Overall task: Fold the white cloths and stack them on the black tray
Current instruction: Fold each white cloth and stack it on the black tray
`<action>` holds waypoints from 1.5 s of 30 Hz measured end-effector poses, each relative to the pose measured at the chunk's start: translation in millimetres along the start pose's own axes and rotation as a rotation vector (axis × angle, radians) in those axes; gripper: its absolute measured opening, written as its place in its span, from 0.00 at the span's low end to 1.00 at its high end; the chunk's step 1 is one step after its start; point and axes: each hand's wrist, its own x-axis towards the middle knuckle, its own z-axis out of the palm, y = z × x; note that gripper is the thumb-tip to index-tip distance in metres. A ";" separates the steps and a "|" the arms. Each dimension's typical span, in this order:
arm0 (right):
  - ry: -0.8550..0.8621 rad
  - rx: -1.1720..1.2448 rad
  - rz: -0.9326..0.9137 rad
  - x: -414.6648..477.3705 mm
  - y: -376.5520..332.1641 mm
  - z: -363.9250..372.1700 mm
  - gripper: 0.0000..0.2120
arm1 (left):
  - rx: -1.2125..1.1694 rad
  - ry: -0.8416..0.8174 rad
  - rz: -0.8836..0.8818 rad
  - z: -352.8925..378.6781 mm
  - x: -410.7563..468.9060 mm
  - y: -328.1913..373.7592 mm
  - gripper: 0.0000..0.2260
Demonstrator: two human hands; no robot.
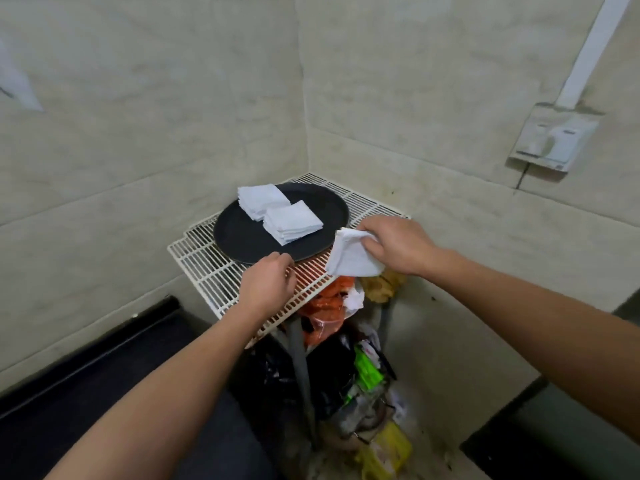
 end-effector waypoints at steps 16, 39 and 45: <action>-0.333 0.218 -0.340 210.6 1.6 36.5 0.10 | -0.985 -0.094 -0.505 10.8 119.9 -48.7 0.13; -0.510 0.307 -0.241 316.3 14.1 159.4 0.06 | -0.749 -0.046 -0.801 47.1 144.5 -65.3 0.15; -0.067 0.147 -0.340 292.9 24.4 162.2 0.15 | -0.157 0.099 -0.395 50.9 135.8 -71.6 0.17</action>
